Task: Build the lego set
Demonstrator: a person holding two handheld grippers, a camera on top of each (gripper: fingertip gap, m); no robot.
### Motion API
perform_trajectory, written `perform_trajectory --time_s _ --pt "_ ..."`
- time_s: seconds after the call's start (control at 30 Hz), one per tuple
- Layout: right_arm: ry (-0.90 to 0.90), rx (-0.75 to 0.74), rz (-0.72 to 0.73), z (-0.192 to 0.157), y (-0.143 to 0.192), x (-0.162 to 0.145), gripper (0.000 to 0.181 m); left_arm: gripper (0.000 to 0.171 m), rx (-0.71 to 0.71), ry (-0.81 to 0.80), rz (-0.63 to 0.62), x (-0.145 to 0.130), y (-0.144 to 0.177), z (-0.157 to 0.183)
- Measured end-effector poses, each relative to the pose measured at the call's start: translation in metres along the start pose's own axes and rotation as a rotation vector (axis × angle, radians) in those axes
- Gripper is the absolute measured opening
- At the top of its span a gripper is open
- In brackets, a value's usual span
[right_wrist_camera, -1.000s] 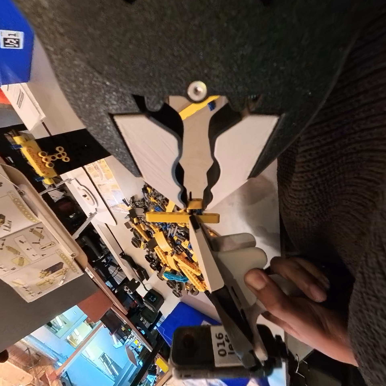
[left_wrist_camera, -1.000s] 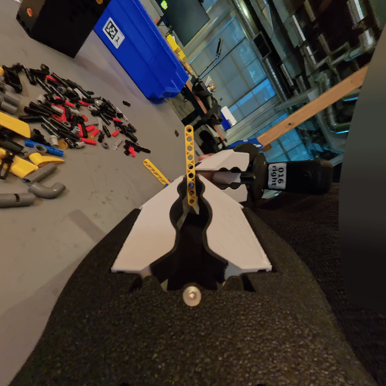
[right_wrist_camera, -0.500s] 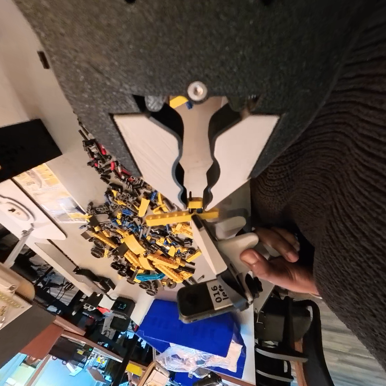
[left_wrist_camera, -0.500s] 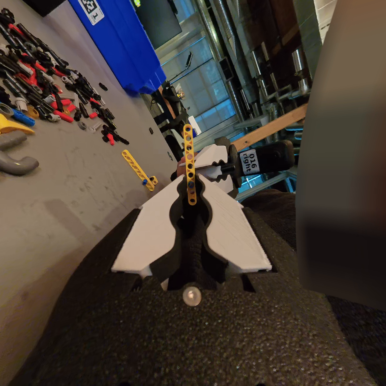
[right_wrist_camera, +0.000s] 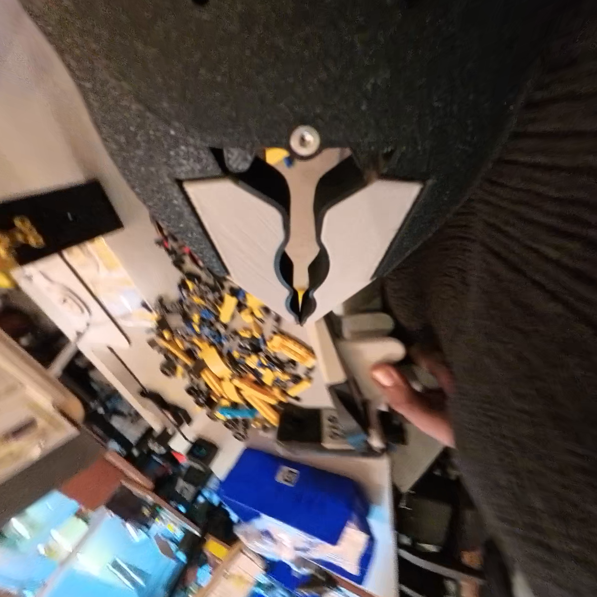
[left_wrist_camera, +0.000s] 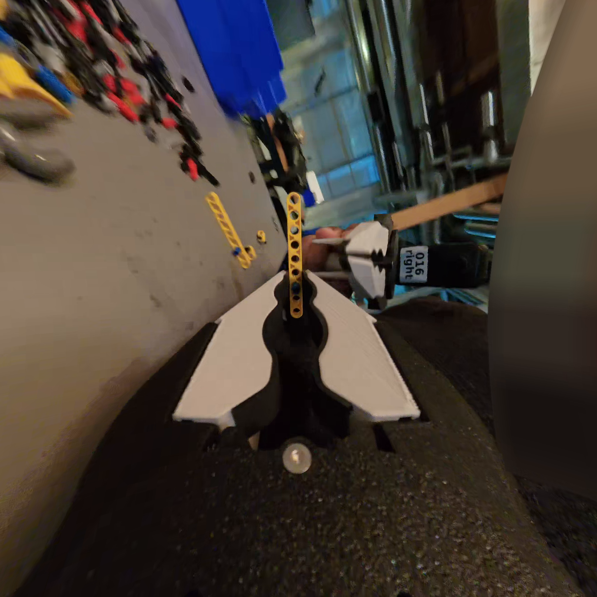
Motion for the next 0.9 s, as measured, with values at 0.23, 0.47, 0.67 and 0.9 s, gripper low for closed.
perform_trajectory --time_s 0.23,0.47,0.67,0.9 --pt "-0.198 -0.245 -0.089 0.095 0.058 -0.035 0.000 0.007 0.068 -0.121 0.048 0.018 0.007 0.006" --pt "-0.263 -0.524 -0.054 0.168 0.174 -0.009 0.000 0.007 0.132 -0.230 0.028 0.028 0.012 0.005" --pt "-0.343 -0.594 0.081 0.180 0.232 0.019 0.007 0.007 0.262 -0.368 -0.036 0.034 0.014 -0.007" --pt "-0.377 -0.580 0.062 0.169 0.231 0.010 0.011 0.007 0.312 -0.308 -0.132 0.024 0.013 -0.025"
Point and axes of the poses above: each gripper's, where its closed fingertips meet, y back along the fingers, x out of its top, z = x × y across the jaws, the point moved 1 cm from there along y, back along the fingers, and after that the axes turned 4 degrees about -y, right-handed, at the moved point
